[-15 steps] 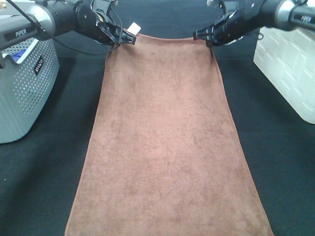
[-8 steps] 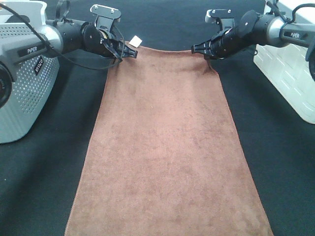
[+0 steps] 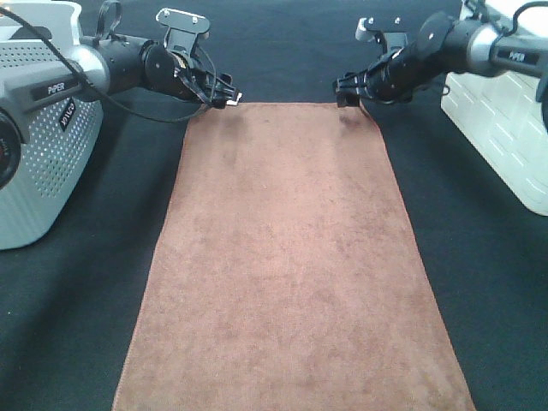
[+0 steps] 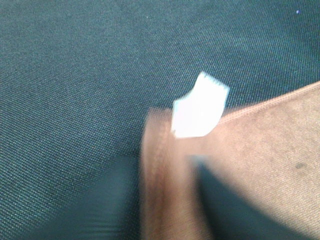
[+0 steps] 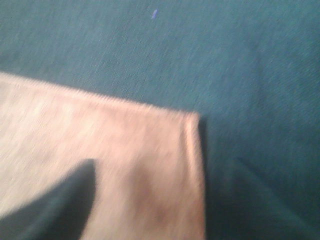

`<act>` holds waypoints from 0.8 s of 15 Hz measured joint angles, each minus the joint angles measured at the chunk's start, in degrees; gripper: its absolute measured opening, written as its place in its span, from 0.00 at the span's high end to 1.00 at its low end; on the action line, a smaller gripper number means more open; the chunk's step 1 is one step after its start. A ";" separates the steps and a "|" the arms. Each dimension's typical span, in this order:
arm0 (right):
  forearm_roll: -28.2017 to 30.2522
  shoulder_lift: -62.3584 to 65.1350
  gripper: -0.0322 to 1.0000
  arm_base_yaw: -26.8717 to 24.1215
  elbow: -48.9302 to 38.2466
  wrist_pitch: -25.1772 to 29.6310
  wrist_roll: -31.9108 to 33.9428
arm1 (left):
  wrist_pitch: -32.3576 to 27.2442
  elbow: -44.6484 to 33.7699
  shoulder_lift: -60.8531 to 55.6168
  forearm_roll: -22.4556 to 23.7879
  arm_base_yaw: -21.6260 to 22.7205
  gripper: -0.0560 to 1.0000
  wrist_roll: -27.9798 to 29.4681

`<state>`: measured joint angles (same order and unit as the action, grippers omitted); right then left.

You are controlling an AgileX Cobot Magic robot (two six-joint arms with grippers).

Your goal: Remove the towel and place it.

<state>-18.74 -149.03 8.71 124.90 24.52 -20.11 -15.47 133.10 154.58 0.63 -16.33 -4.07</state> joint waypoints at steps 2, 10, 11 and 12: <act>0.46 4.70 0.22 0.00 0.00 3.90 0.00 | -5.79 0.00 -0.69 0.06 0.00 0.14 0.11; 5.10 29.39 0.22 -0.11 0.00 40.11 9.80 | -51.34 0.17 -26.76 2.06 4.76 0.14 3.50; 6.88 32.54 0.22 -0.74 0.00 43.14 12.26 | -53.06 0.17 -29.34 2.06 8.14 0.14 3.55; 7.91 35.29 0.22 -1.66 0.06 44.35 13.75 | -53.57 0.17 -32.03 1.43 12.15 0.14 3.15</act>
<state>-10.83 -113.73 7.05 124.96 68.87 -6.36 -69.04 133.27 122.56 2.06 -4.18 -0.92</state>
